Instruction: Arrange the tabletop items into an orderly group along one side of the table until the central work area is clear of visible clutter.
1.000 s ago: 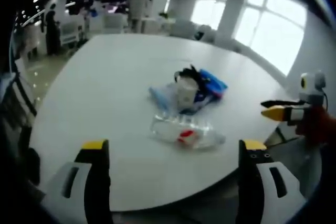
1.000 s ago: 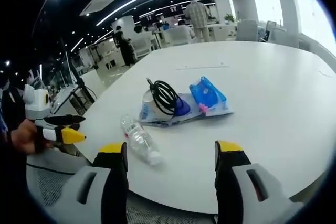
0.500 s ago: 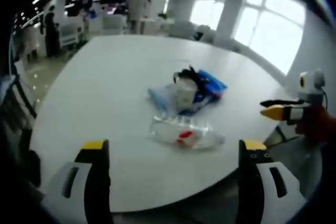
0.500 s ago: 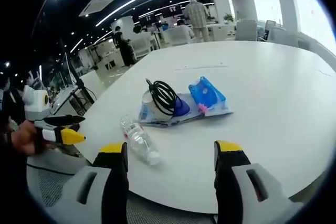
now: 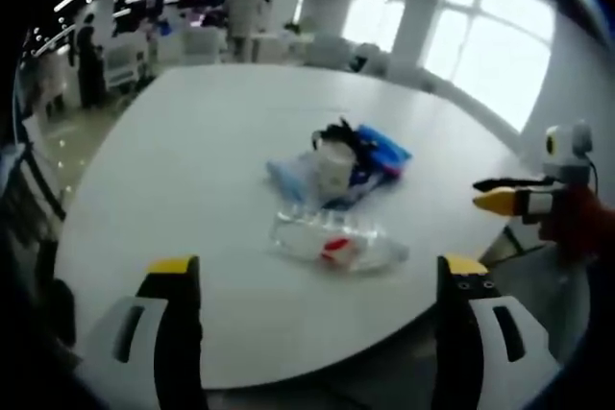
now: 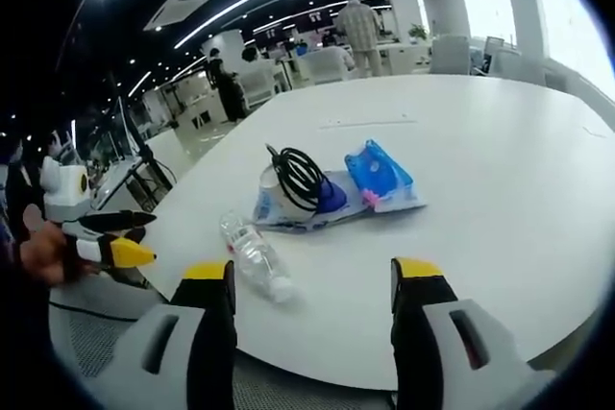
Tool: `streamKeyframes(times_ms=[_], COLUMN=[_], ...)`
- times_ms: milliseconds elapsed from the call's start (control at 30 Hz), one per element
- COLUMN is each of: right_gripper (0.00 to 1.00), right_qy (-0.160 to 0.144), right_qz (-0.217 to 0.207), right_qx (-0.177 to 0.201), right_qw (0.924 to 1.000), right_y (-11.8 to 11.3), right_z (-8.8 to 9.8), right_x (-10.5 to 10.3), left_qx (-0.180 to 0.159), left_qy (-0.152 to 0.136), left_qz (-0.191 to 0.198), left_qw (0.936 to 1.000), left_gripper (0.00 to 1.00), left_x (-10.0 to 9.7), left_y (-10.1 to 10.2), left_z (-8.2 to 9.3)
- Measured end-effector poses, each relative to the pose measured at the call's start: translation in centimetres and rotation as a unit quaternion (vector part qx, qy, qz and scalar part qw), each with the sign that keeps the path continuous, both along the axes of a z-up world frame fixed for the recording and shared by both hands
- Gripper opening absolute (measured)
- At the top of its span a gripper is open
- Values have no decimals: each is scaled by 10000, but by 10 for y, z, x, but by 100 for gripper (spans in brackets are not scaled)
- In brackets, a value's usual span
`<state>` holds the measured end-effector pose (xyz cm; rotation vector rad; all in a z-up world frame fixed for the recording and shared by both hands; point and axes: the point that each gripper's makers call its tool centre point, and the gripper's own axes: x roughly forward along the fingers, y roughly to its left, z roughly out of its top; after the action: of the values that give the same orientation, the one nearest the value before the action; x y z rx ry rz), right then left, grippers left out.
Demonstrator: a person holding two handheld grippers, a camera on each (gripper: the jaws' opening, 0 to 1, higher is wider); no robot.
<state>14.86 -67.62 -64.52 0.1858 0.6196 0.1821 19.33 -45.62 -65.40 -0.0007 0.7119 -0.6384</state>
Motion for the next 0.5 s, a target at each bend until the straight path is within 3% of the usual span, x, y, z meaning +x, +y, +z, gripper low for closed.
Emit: streamKeyframes(times_ms=[500], right_gripper=[63], right_qy=[50], right_qz=[21], right_qx=[-25], right_qw=[10000], right_y=[1], right_z=[-2], right_x=[0], left_qx=[-76], left_qy=[-31], left_qz=[-67], left_qw=[9999], left_gripper=[99], left_x=[0], left_y=[-2], left_z=[5])
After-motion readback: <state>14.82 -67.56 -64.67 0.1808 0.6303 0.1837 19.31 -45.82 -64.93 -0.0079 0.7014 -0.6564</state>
